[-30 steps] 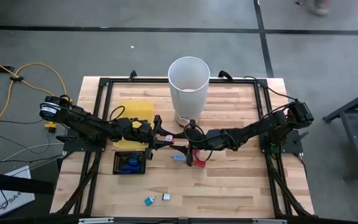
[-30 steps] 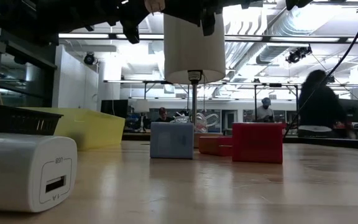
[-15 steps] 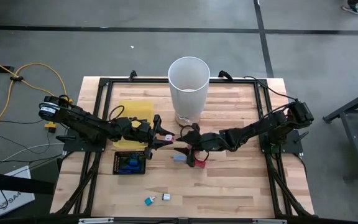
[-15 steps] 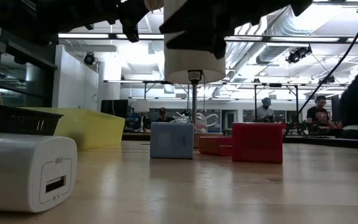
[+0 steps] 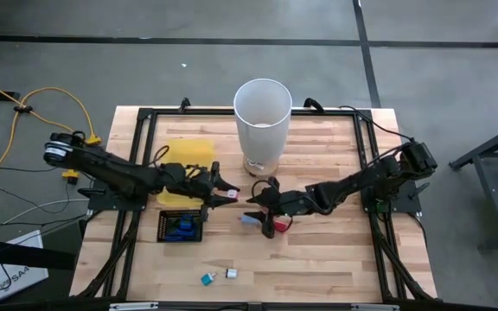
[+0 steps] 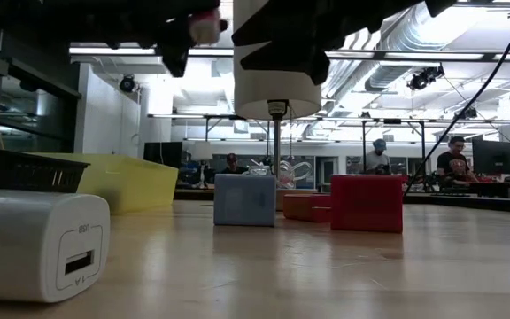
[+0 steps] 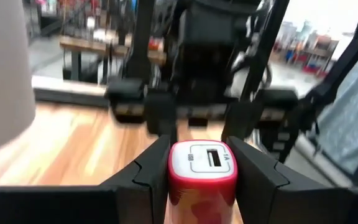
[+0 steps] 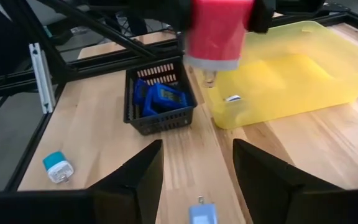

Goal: Pick & Place Office items
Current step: Put the pink charger adapter into the yellow bin

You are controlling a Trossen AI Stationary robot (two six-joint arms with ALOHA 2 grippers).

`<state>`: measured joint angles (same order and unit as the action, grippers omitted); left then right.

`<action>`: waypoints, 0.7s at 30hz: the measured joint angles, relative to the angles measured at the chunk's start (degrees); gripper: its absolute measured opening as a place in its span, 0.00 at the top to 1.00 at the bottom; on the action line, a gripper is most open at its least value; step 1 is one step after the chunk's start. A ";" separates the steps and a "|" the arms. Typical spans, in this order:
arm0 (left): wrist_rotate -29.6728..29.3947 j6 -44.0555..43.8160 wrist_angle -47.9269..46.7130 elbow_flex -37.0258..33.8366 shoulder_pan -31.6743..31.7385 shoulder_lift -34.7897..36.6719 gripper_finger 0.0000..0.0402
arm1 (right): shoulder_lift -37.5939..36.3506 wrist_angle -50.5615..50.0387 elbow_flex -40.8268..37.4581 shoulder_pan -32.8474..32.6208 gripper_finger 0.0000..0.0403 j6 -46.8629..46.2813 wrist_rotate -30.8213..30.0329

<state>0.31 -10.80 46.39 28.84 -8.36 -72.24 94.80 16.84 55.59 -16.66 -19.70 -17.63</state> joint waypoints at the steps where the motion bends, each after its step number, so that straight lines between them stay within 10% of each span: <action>1: 0.00 -0.38 -3.12 0.00 0.00 1.36 0.68 | 0.00 -0.04 0.00 -0.19 0.56 0.00 -0.02; 21: -10.59 -16.47 -63.84 -0.02 0.00 22.20 0.67 | 0.00 0.07 -0.02 -0.71 0.56 -0.01 -0.22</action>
<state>-10.28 -27.27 -17.45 28.82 -8.36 -50.04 94.80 16.91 55.57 -17.37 -19.71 -17.85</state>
